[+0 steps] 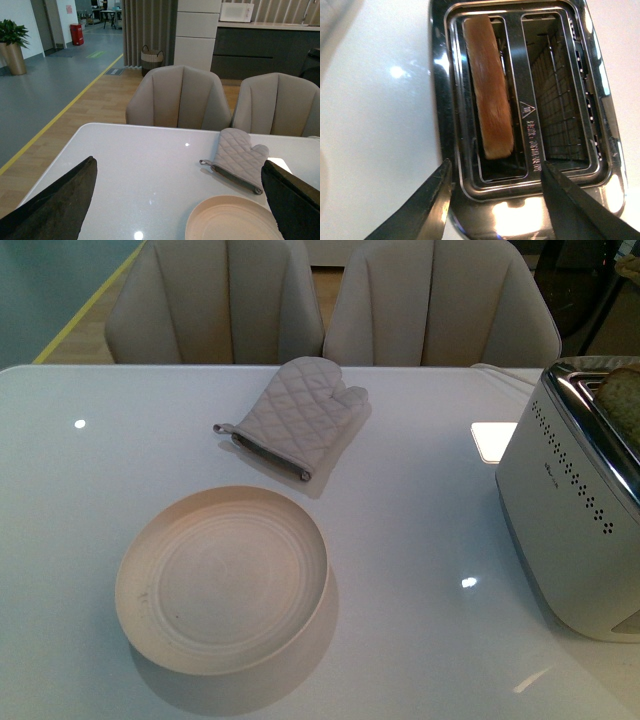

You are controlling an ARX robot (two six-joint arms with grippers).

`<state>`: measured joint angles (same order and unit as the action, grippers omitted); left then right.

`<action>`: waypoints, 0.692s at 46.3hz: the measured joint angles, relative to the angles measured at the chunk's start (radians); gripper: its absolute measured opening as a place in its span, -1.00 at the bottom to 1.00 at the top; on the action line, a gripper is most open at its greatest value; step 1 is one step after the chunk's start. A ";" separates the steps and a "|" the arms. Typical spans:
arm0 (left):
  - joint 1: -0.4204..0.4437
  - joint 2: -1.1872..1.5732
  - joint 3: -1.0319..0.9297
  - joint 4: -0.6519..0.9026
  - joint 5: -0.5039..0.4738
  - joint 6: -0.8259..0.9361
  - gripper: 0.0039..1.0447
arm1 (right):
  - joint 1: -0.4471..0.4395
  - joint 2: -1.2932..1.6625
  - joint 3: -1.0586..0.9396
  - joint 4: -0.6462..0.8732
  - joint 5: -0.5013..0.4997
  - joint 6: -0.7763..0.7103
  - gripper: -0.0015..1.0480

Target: Put bread into toaster

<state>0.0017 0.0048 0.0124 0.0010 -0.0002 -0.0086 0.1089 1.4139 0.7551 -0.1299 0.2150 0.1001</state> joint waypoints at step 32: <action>0.000 0.000 0.000 0.000 0.000 0.000 0.87 | -0.105 -0.649 -0.538 0.666 -0.212 -0.090 -0.74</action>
<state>0.0017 0.0048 0.0124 0.0006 -0.0002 -0.0086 0.0036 0.7650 0.2172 0.5358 0.0029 0.0097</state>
